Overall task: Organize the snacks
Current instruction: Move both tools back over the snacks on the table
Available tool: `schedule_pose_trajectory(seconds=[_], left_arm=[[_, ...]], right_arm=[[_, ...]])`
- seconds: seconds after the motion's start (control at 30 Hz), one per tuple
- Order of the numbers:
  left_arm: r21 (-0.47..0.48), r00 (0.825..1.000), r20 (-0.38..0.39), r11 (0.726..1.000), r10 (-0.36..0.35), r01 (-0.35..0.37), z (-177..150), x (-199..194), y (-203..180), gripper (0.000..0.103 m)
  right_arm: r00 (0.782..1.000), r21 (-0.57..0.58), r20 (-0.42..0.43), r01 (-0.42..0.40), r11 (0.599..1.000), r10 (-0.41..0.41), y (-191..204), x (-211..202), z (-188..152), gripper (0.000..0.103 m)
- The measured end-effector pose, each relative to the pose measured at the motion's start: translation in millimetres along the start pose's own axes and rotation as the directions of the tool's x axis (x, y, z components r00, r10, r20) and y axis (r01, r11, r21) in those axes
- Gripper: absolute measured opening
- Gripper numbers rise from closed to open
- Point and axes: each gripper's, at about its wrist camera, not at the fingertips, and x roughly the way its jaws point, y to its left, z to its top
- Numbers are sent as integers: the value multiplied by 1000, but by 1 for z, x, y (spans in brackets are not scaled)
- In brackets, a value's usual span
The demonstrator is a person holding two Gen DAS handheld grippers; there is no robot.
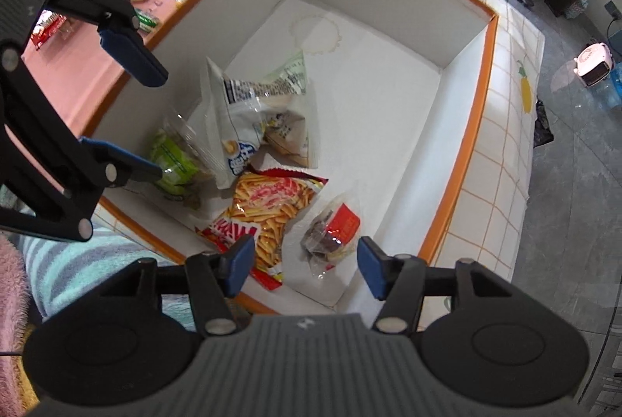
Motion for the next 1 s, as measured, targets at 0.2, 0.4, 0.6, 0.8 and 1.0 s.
schedule_pose_trajectory(seconds=[0.2,0.4,0.6,0.8,1.0], left_arm=[[-28,997,62,999,36,-35,-19,-29,2,64],[-76,990,96,993,103,-96,-47,-57,7,65],[-141,980,106,978,168,-152,-85,-86,25,65],[-230,966,99,950,238,-211,-132,-109,53,64],[-336,956,95,912,279,-233,-177,-117,83,66]], right_arm=[[999,32,41,9,999,-10,10,-27,3,56],[996,89,93,-12,996,4,27,-52,7,56],[986,122,164,-55,991,35,53,-75,16,56],[978,118,200,-76,990,51,85,-85,32,56],[964,71,260,-80,994,59,125,-87,55,60]])
